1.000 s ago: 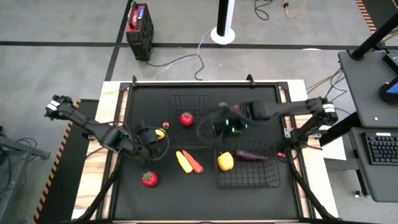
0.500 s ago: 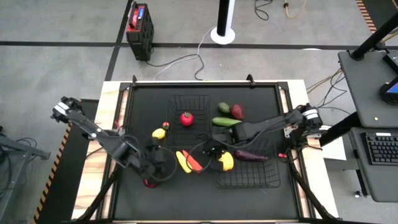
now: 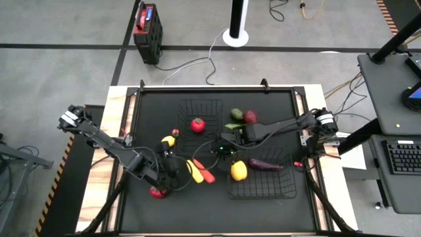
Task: Sort produce into baskets
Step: Adjust the top black wire basket, then put the yellow lemon into the top black wire basket
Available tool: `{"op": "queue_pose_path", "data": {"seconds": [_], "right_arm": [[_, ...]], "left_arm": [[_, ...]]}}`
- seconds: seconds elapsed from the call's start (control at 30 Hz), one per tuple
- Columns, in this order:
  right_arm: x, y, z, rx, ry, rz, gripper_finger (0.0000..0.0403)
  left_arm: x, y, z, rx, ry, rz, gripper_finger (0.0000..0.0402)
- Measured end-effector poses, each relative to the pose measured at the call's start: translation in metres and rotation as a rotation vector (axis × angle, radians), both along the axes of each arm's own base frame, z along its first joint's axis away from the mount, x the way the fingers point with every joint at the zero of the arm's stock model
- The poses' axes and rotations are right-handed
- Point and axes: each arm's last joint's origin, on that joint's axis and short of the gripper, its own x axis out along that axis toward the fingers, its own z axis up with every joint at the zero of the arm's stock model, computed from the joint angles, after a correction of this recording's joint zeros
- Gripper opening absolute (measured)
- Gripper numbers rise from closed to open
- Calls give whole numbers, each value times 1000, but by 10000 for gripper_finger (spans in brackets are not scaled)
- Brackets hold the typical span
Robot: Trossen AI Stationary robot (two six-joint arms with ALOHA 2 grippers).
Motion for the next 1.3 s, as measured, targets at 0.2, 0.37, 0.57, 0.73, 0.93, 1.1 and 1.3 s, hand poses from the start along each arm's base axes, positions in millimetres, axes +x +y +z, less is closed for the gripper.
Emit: {"op": "queue_pose_path", "data": {"seconds": [0.2,0.37,0.57,0.73,0.93,1.1,1.3], "right_arm": [[1,-8,-1,-31,1,-5,13],[0,-15,1,-75,4,-10,13],[0,-25,1,-93,6,-6,13],[0,-31,2,-99,3,-14,13],[-1,-28,8,-96,-17,-8,13],[-8,-19,29,-88,-74,7,13],[-20,-2,46,-76,-121,42,13]], "left_arm": [[3,6,-1,15,-4,37,231],[5,10,-1,21,-8,58,231],[5,11,-1,24,-3,64,231],[3,16,-2,92,9,98,231],[-1,18,15,93,-5,98,231],[-11,18,54,71,9,80,231],[-27,29,97,149,18,192,231]]}}
